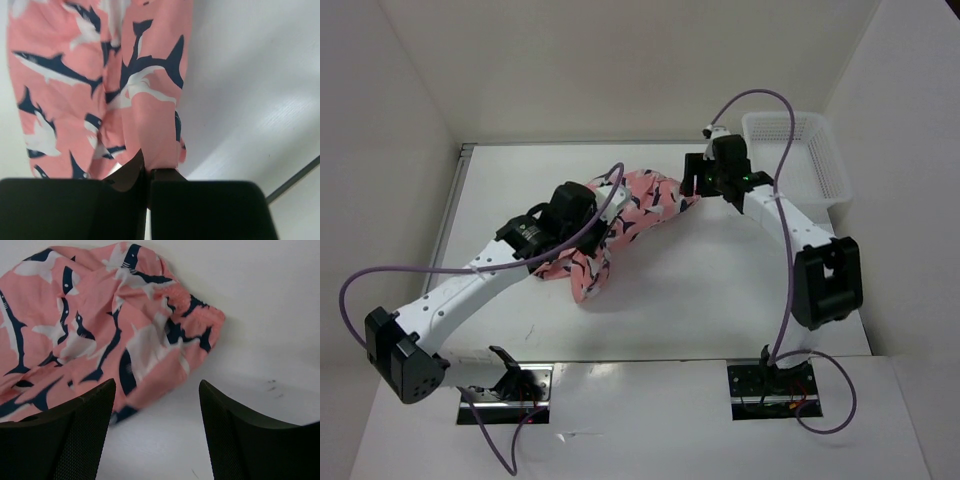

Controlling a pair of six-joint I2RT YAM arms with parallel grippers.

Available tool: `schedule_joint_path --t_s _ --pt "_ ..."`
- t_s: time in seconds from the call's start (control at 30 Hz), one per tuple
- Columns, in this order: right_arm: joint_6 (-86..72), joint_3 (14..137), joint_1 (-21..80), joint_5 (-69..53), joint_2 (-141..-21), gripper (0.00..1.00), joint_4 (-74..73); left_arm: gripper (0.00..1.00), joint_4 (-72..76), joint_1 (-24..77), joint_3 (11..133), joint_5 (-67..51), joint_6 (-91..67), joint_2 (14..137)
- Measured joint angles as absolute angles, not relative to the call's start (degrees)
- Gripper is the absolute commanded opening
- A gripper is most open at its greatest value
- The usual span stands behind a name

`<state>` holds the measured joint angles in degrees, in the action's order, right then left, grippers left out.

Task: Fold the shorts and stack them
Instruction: Move the shorts to the center of the board

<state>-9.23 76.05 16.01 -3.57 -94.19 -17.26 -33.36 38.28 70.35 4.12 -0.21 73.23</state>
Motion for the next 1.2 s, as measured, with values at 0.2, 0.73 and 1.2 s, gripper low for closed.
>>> schedule_joint_path --t_s 0.2,0.73,1.2 --pt "-12.7 86.6 16.5 -1.5 -108.8 0.7 -16.7 0.0 -37.5 35.2 65.1 2.9 -0.2 73.8" --pt "-22.8 79.1 16.5 6.8 -111.0 0.74 -20.8 0.01 -39.9 33.3 61.7 -2.3 -0.2 73.6" --pt "-26.7 76.4 16.4 -3.1 -111.5 0.7 -17.5 0.01 -40.3 33.1 61.5 -3.0 -0.2 73.8"
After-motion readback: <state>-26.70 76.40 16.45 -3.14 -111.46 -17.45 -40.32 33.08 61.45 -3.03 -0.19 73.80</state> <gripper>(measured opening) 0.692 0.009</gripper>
